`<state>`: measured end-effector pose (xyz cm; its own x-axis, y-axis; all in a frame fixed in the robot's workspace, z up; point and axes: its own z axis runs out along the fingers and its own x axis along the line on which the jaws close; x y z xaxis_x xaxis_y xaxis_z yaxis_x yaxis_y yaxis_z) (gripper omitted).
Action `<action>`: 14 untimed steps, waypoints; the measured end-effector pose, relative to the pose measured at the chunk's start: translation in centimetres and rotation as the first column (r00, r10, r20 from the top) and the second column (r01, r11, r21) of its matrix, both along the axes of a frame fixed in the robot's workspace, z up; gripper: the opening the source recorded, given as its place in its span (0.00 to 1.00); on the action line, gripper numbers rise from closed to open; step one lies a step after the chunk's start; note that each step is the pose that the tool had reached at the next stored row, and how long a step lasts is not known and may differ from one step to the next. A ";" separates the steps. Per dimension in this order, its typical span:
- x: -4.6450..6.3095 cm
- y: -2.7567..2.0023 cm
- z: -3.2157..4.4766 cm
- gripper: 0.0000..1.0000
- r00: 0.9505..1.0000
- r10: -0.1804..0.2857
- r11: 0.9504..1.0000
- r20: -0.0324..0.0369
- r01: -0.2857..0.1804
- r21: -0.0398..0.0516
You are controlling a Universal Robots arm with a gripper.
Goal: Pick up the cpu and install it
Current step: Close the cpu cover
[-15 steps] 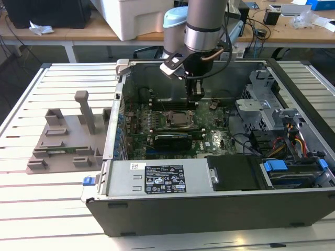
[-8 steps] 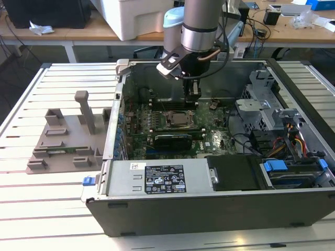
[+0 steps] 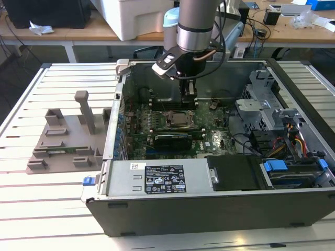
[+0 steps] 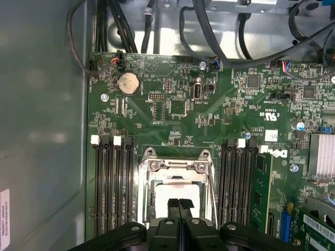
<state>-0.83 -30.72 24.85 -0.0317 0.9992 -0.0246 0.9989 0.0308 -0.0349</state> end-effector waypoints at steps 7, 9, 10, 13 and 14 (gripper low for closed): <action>-1.0 0.00 -0.02 0.11 1.000 0.000 1.000 0.000 0.000 0.000; -1.2 0.00 -0.02 0.11 1.000 0.000 1.000 0.000 0.000 0.000; -1.3 0.00 -0.02 0.11 1.000 0.000 1.000 0.000 0.000 0.000; -1.7 0.00 -0.03 0.11 1.000 0.000 1.000 0.000 0.000 0.000; -2.2 0.00 -0.04 0.11 1.000 0.000 1.000 0.000 0.000 0.000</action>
<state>-3.04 -30.72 24.81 -0.0317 0.9992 -0.0245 0.9989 0.0308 -0.0348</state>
